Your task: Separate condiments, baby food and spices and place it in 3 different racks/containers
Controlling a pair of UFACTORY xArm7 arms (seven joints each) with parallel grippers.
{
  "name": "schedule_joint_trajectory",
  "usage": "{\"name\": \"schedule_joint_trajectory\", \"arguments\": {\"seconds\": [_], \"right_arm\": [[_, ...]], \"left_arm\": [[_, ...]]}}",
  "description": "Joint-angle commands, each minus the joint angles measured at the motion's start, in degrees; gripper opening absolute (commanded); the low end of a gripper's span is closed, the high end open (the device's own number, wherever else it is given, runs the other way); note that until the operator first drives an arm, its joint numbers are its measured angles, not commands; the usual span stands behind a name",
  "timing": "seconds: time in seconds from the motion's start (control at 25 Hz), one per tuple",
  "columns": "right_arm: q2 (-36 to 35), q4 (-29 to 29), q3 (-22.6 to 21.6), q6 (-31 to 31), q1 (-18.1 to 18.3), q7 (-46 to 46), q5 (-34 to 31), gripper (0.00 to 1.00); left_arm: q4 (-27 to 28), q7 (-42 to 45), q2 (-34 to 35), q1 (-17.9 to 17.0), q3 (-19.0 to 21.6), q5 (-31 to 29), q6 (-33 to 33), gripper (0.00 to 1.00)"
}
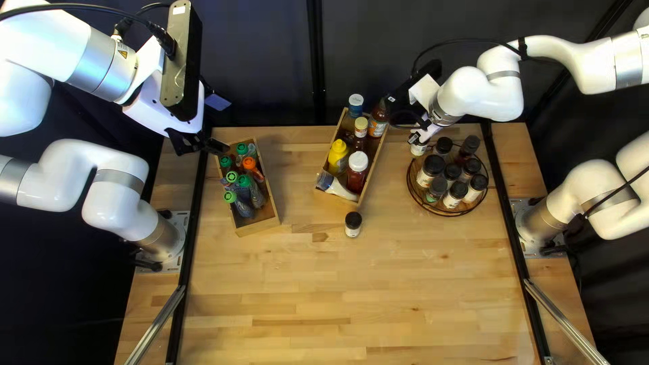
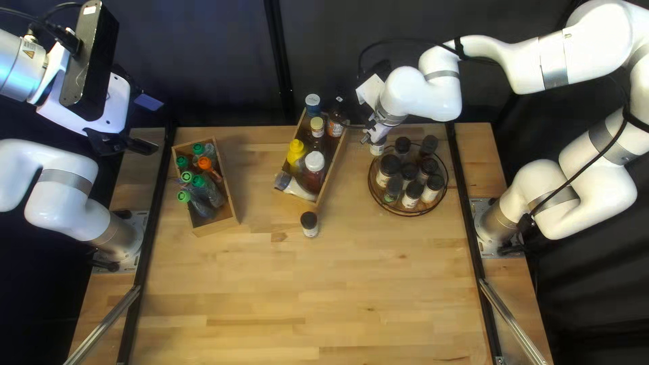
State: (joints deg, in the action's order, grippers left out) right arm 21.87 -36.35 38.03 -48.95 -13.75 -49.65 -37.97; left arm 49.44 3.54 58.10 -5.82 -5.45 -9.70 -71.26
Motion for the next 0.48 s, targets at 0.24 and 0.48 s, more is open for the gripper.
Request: {"name": "schedule_joint_trajectory", "arguments": {"seconds": [0.24,0.48], "right_arm": [[0.06,2.70,1.20,2.35,1.01,-0.18,-1.16,0.00],[0.38,3.53,1.39,2.92,0.90,-0.02,-0.91,0.00]], "left_arm": [[0.00,0.00,0.00,0.00,0.00,0.00,0.00,1.00],[0.00,0.00,0.00,0.00,0.00,0.00,0.00,1.00]]}}
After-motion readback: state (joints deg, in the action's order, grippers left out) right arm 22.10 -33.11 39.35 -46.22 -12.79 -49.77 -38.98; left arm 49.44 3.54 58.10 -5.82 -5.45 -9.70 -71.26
